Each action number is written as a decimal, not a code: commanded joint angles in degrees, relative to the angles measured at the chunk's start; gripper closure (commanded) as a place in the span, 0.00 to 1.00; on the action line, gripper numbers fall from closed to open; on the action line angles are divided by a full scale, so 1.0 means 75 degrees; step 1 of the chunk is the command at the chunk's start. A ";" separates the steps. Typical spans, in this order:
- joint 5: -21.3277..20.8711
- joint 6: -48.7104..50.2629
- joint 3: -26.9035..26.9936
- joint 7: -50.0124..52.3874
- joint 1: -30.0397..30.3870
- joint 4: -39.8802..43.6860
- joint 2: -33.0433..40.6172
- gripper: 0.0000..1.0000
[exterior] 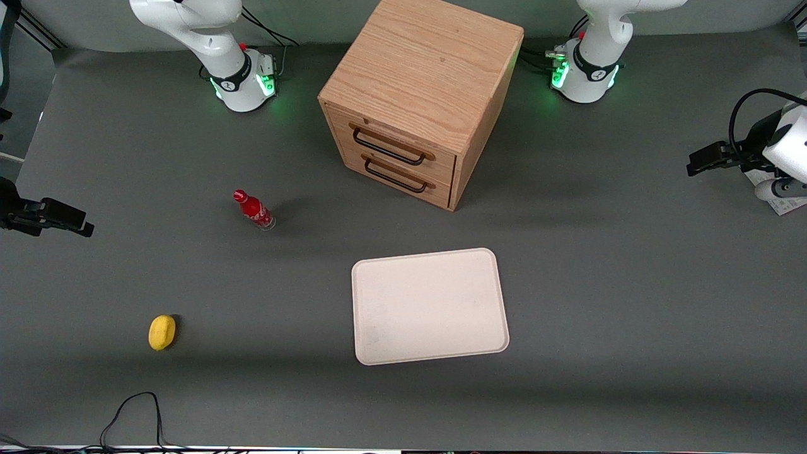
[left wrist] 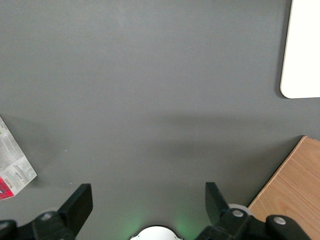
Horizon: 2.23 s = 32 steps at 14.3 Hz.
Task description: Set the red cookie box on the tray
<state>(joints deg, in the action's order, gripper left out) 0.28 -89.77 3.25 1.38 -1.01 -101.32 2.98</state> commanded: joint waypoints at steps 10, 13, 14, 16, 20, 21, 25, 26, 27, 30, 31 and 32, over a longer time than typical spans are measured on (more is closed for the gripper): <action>-0.0153 0.0462 0.0035 0.0296 -0.0194 0.0513 -0.0151 0.00; -0.0177 0.0462 -0.0012 0.0296 -0.0136 0.0642 -0.0198 0.00; -0.0166 0.0485 0.0000 0.0273 -0.0112 0.0677 -0.0221 0.00; -0.0247 0.0509 0.0035 0.0191 0.0063 0.0910 -0.0326 0.00; -0.0435 0.0823 0.0070 -0.0755 0.1185 0.2033 -0.0970 0.00; -0.0435 0.1023 0.0059 -0.0828 0.1537 0.2396 -0.1204 0.00; -0.1218 0.1282 0.0070 -0.1996 0.2500 0.3429 -0.1861 0.00; -0.1290 0.1248 0.0070 -0.2476 0.2838 0.3547 -0.1967 0.00; -0.1291 0.1212 0.0070 -0.2945 0.3212 0.3664 -0.2072 0.00; -0.1291 0.1165 0.0070 -0.3967 0.4046 0.4249 -0.2541 0.00; -0.1291 0.1165 0.0070 -0.4039 0.4199 0.4286 -0.2600 0.00; -0.1291 0.1188 0.0070 -0.4051 0.4363 0.4287 -0.2612 0.00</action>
<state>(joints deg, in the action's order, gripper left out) -8.74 -82.80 4.46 -27.22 29.84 -72.94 -14.49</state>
